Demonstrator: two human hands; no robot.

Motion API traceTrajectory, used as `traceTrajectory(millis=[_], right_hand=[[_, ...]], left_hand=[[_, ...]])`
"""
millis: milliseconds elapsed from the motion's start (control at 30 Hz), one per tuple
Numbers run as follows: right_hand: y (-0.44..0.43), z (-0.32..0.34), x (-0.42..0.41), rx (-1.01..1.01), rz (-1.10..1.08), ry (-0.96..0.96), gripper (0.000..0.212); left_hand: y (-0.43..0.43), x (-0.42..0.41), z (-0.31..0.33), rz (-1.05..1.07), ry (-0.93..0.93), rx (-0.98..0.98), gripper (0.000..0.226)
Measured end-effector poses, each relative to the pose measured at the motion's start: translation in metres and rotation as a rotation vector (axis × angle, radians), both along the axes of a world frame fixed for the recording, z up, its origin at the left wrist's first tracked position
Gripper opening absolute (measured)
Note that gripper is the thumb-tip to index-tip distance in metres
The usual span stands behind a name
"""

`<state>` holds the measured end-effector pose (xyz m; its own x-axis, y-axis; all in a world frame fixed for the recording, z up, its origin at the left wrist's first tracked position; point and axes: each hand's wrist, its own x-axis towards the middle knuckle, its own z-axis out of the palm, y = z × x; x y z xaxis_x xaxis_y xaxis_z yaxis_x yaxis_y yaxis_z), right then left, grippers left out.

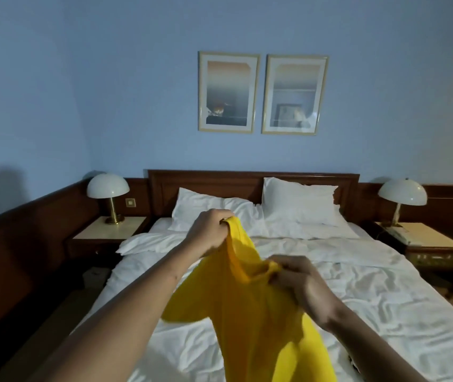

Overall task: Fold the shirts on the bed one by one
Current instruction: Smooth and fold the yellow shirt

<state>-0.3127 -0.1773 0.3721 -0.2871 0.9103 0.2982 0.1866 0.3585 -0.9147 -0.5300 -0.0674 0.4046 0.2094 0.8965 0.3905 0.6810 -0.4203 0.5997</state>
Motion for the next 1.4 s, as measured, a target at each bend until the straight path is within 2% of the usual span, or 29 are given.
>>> traceTrajectory(millis=[33, 67, 100, 167, 233, 333, 400, 467, 533, 600, 700, 767, 867, 933, 1000, 1067, 1167, 1300, 1400], right_hand=[[-0.001, 0.001, 0.003, -0.032, 0.118, -0.024, 0.035], [0.001, 0.005, 0.006, -0.029, 0.141, -0.012, 0.045], [0.006, 0.007, 0.010, -0.003, 0.073, 0.044, 0.048], [0.022, 0.011, 0.018, 0.086, -0.234, 0.114, 0.038], [0.037, 0.016, 0.025, 0.128, -0.380, 0.026, 0.035], [0.055, 0.023, 0.029, -0.028, -0.116, -0.076, 0.050], [0.058, 0.026, 0.025, -0.126, 0.046, -0.031, 0.039], [0.058, 0.032, 0.019, -0.115, 0.041, -0.023, 0.020], [0.063, 0.035, 0.017, -0.024, -0.060, 0.011, 0.014], [0.065, 0.041, 0.016, 0.043, -0.153, 0.081, 0.018], [0.065, 0.048, 0.016, 0.071, -0.225, 0.142, 0.026], [0.064, 0.050, 0.019, 0.072, -0.259, 0.147, 0.033], [0.065, 0.048, 0.029, 0.116, -0.315, 0.143, 0.032], [0.065, 0.046, 0.038, 0.141, -0.309, 0.134, 0.029], [0.063, 0.042, 0.043, 0.146, -0.287, 0.117, 0.028], [0.063, 0.039, 0.049, 0.153, -0.297, 0.129, 0.028], [0.064, 0.036, 0.059, 0.196, -0.382, 0.136, 0.029], [0.065, 0.031, 0.073, 0.219, -0.536, 0.090, 0.031], [0.065, 0.026, 0.082, 0.226, -0.612, 0.072, 0.030]], left_hand=[[-0.001, 0.007, 0.004, -0.101, -0.138, -0.061, 0.039], [-0.004, 0.013, 0.008, -0.181, -0.243, -0.120, 0.043], [-0.008, 0.018, 0.011, -0.253, -0.309, -0.180, 0.044], [-0.016, 0.025, 0.019, -0.394, -0.331, -0.258, 0.039], [-0.019, 0.030, 0.025, -0.500, -0.321, -0.281, 0.037], [-0.025, 0.035, 0.033, -0.593, -0.402, -0.256, 0.030], [-0.028, 0.037, 0.036, -0.593, -0.504, -0.207, 0.024], [-0.027, 0.035, 0.034, -0.528, -0.639, -0.169, 0.019], [-0.024, 0.031, 0.022, -0.411, -0.712, -0.171, 0.012], [-0.023, 0.025, 0.001, -0.357, -0.646, -0.302, 0.025], [-0.022, 0.015, -0.040, -0.424, -0.539, -0.586, 0.067], [-0.025, 0.009, -0.062, -0.438, -0.455, -0.631, 0.078], [-0.029, -0.003, -0.077, -0.386, -0.247, -0.587, 0.045], [-0.026, -0.012, -0.082, -0.332, -0.134, -0.527, 0.041], [-0.023, -0.017, -0.077, -0.193, -0.051, -0.415, 0.048], [-0.021, -0.017, -0.066, -0.100, -0.071, -0.346, 0.050], [-0.021, -0.020, -0.048, -0.149, -0.186, -0.438, 0.036], [-0.024, -0.024, -0.037, -0.044, -0.264, -0.494, 0.046], [-0.019, -0.032, -0.035, 0.090, -0.280, -0.442, 0.032]])
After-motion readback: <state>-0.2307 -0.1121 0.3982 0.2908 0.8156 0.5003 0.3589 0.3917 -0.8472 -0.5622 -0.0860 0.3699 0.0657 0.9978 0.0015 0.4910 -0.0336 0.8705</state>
